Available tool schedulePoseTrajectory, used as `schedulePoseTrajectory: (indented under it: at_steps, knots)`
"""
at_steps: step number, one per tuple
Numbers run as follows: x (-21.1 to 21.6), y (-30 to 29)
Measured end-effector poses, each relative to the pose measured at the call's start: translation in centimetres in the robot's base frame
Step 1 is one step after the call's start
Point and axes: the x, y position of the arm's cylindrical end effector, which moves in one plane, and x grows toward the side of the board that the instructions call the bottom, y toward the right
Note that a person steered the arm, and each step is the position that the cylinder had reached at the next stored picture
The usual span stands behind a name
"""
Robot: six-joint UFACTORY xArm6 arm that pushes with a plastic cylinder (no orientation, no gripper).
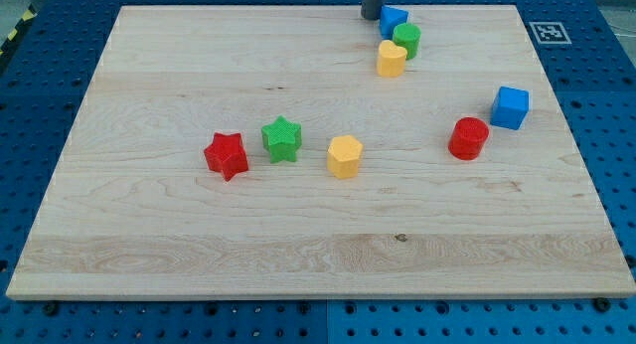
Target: Move the blue triangle into the green circle
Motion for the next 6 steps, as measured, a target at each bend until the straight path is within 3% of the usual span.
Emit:
schedulePoseTrajectory:
  at_steps: [6]
  knots:
    - [3.6,-0.7]
